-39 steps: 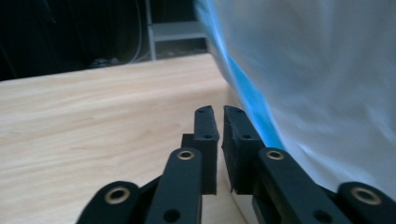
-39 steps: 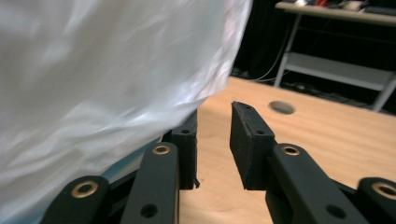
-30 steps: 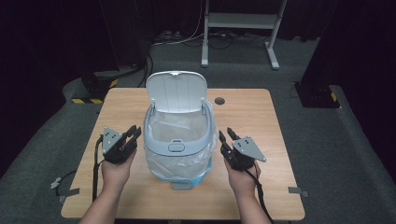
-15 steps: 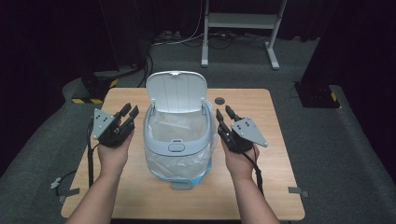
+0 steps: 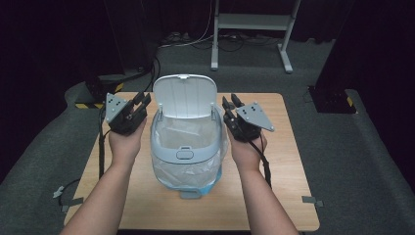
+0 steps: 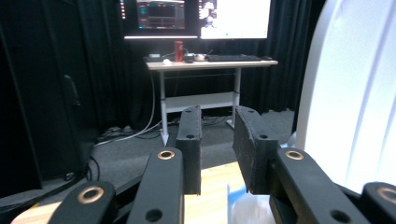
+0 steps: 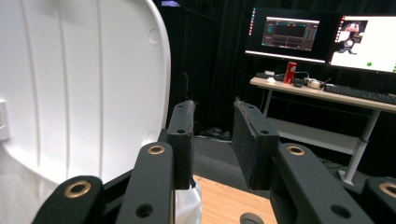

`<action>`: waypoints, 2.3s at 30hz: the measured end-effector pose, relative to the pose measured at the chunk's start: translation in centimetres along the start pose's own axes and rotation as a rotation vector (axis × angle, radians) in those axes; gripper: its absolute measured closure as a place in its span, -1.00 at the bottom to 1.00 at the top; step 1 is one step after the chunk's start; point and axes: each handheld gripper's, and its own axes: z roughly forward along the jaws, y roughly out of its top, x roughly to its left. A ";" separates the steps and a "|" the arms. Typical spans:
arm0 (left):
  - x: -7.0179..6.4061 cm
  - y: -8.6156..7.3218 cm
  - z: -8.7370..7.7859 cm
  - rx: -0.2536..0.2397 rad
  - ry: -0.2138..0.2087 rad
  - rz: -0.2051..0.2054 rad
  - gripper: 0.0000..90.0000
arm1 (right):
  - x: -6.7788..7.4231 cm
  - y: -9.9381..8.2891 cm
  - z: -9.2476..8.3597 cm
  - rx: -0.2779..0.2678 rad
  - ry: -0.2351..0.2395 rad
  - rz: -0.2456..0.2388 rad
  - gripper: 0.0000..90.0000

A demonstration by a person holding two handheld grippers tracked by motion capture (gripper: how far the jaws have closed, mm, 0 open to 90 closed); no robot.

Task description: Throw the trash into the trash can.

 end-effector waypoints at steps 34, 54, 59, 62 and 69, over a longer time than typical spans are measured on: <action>-3.0 1.0 -2.5 -0.114 -0.077 0.028 0.78 | 1.6 1.1 -0.3 -0.066 0.049 -0.044 0.63; -3.8 -2.0 -4.6 -0.098 -0.095 0.018 0.75 | 3.1 -1.0 -3.3 -0.080 0.126 -0.054 0.59; -4.1 -2.4 -5.2 -0.116 -0.093 0.000 0.64 | 3.4 -1.8 -3.6 -0.084 0.128 -0.042 0.57; -4.3 -2.7 -5.7 -0.128 -0.079 -0.009 0.46 | 3.6 -2.3 -3.8 -0.082 0.124 -0.048 0.55; -4.5 -3.7 -6.6 -0.157 -0.082 -0.033 0.21 | 3.8 -3.0 -4.4 -0.091 0.122 -0.045 0.55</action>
